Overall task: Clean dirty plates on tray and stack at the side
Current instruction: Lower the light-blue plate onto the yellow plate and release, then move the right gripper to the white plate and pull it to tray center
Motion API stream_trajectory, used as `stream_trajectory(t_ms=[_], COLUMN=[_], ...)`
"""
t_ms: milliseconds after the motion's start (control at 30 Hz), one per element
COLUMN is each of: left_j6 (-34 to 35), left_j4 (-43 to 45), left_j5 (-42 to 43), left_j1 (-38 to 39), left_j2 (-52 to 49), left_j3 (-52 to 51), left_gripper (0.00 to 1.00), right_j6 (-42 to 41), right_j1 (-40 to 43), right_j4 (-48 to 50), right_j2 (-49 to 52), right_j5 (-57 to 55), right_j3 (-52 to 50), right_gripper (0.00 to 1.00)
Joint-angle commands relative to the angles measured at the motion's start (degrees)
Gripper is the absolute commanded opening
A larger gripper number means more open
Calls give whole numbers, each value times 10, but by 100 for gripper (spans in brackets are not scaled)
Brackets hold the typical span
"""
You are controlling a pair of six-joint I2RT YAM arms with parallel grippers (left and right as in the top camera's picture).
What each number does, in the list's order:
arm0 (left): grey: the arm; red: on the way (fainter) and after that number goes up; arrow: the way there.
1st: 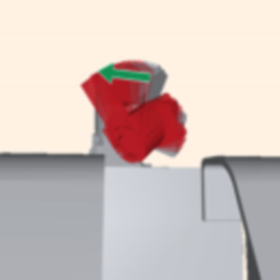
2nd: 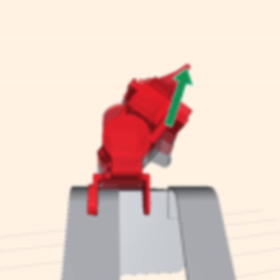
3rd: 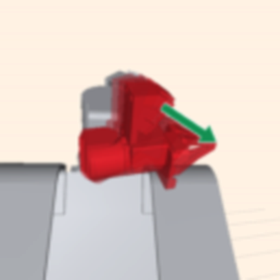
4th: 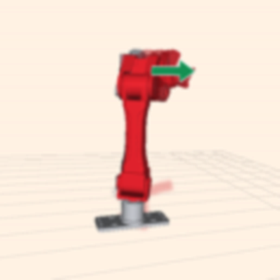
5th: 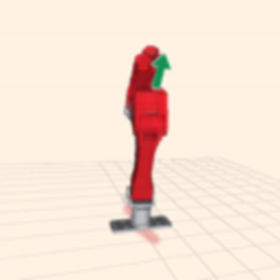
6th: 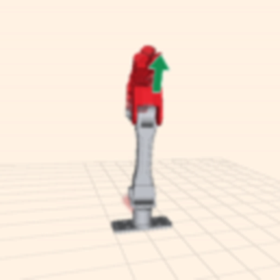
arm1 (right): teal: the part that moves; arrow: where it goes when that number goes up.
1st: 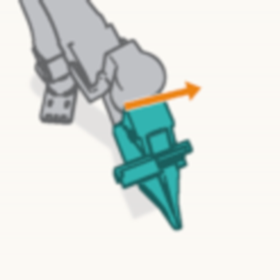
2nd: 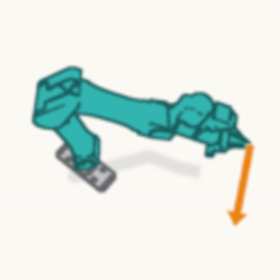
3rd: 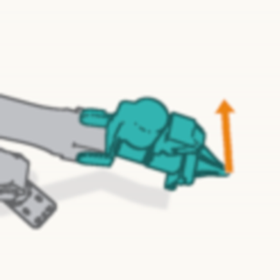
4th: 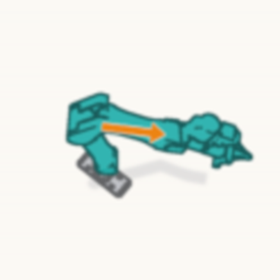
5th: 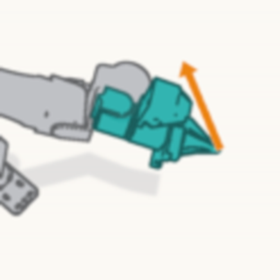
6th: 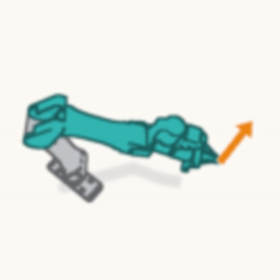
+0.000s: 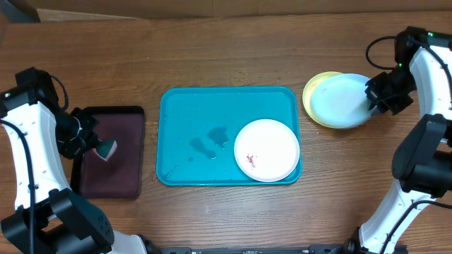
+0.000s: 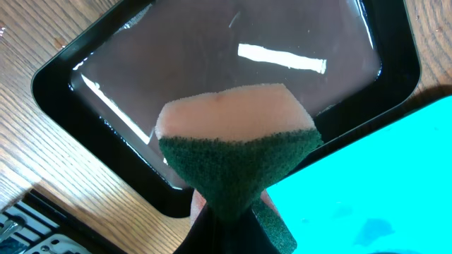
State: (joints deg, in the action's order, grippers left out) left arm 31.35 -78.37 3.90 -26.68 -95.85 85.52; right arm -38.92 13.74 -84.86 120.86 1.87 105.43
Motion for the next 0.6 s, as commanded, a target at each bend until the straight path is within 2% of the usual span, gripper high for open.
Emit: stream_trajectory(t_ms=[0, 33, 100, 167, 400, 567], left_j6=[-5, -5, -5, -5, -5, -5], left_j4=[0, 1, 1, 2, 2, 2], left_j5=[0, 0, 0, 0, 0, 0], left_j1=[-4, -4, -4, -4, -3, -3], left_j2=[-1, -1, -1, -1, -1, -1], left_j3=[-2, -2, -2, -2, -2, -2], left_gripper=[4, 4, 4, 4, 4, 5], right_j6=[27, 42, 75, 105, 240, 319], right_j1=[-3, -4, -9, -18, -81, -167], right_j4=[12, 18, 28, 33, 36, 45], right_j2=[-26, -26, -26, -25, -25, -25], right_j5=[3, 11, 31, 54, 137, 131], right_j3=[-13, -16, -25, -30, -30, -30], right_gripper=[37, 44, 68, 78, 94, 95])
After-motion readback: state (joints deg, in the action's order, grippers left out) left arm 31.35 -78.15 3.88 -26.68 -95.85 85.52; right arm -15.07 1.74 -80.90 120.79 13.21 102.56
